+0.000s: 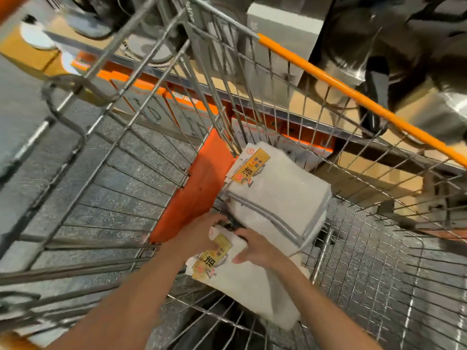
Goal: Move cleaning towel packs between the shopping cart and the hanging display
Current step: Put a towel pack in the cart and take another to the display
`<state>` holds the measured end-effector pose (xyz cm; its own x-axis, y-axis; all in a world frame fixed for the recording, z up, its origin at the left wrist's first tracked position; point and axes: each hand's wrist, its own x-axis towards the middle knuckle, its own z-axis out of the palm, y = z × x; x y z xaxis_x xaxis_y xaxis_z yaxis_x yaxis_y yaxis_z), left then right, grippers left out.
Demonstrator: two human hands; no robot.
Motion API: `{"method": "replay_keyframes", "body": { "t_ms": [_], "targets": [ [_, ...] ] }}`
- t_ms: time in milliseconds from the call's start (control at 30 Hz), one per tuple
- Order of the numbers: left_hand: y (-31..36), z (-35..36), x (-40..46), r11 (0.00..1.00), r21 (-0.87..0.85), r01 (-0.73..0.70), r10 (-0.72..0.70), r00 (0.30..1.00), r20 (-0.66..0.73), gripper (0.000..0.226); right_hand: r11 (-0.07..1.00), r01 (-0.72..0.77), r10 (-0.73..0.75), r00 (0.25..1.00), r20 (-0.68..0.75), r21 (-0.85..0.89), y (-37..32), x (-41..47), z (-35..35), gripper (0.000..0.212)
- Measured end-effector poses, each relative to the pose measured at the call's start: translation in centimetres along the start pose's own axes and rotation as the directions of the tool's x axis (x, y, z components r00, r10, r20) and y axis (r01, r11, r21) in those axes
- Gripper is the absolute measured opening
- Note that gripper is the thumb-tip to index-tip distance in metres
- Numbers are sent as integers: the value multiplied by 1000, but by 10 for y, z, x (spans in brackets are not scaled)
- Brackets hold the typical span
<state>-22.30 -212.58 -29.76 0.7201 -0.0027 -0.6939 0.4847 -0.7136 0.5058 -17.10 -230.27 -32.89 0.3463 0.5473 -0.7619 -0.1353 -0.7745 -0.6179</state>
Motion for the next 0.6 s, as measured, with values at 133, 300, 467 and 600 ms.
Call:
{"method": "replay_keyframes", "body": {
  "t_ms": [133, 300, 467, 600],
  "targets": [
    [-26, 28, -4, 999, -7, 39, -40, 999, -18, 75, 994, 7, -11, 999, -35, -113, -2, 13, 11, 67],
    [-35, 40, -1, 999, 9, 46, -45, 997, -58, 80, 990, -66, 74, 995, 67, -125, 5, 20, 20, 104],
    [-35, 39, -2, 996, -62, 70, -73, 996, -52, 102, 982, -40, 46, 999, 25, -183, 0, 22, 22, 110],
    [-33, 40, -4, 987, -120, 105, -109, 994, -31, 116, 963, -6, 21, 998, 52, -271, -7, 25, 23, 107]
  ]
}}
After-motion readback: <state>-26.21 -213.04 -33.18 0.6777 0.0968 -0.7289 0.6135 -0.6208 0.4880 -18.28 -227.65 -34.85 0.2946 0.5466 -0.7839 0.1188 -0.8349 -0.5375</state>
